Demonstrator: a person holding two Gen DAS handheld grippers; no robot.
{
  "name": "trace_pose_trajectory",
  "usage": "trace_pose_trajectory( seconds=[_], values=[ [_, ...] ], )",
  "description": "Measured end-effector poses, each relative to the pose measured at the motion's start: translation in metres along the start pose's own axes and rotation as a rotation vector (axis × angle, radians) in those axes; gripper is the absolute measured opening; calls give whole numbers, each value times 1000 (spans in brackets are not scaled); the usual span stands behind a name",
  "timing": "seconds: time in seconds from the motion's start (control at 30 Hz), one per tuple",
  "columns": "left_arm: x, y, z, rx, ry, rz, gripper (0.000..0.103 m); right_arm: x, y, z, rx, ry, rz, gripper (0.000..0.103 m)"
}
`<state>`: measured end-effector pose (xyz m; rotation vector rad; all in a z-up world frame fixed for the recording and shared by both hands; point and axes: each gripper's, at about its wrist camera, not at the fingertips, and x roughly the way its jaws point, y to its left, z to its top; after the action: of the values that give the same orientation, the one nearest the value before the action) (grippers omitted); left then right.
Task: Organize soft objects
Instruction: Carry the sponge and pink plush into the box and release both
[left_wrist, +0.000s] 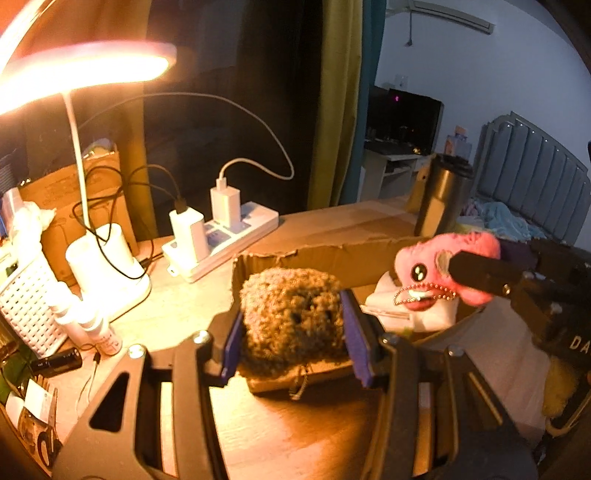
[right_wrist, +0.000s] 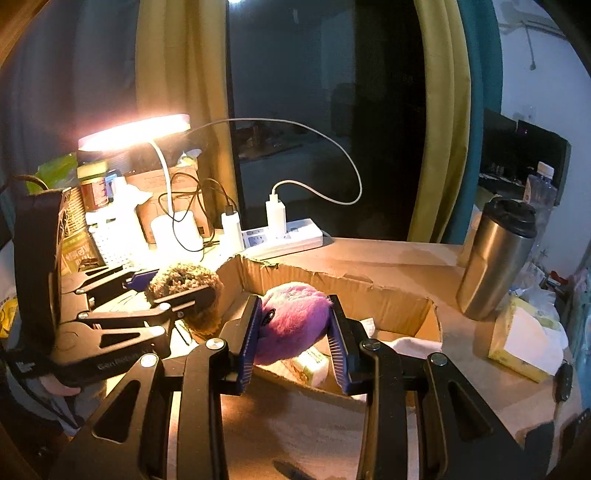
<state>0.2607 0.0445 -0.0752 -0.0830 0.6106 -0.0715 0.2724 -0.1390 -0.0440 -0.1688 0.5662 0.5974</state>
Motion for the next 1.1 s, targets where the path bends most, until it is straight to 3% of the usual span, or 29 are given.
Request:
trace_pose_trajectory(
  seconds=[0.37, 0.43, 0.47, 0.63, 1.1],
  values=[
    [42, 11, -8, -49, 117, 15, 55, 29, -9, 7, 1, 23, 24, 37],
    [45, 12, -9, -57, 131, 8, 63, 34, -10, 7, 5, 25, 29, 37],
    [44, 12, -9, -60, 131, 1, 67, 37, -10, 7, 6, 28, 31, 37],
    [41, 15, -9, -80, 120, -28, 67, 53, -8, 9, 2, 41, 44, 37],
    [24, 40, -10, -170, 78, 5, 68, 79, 11, 18, -14, 48, 123, 37]
  ],
)
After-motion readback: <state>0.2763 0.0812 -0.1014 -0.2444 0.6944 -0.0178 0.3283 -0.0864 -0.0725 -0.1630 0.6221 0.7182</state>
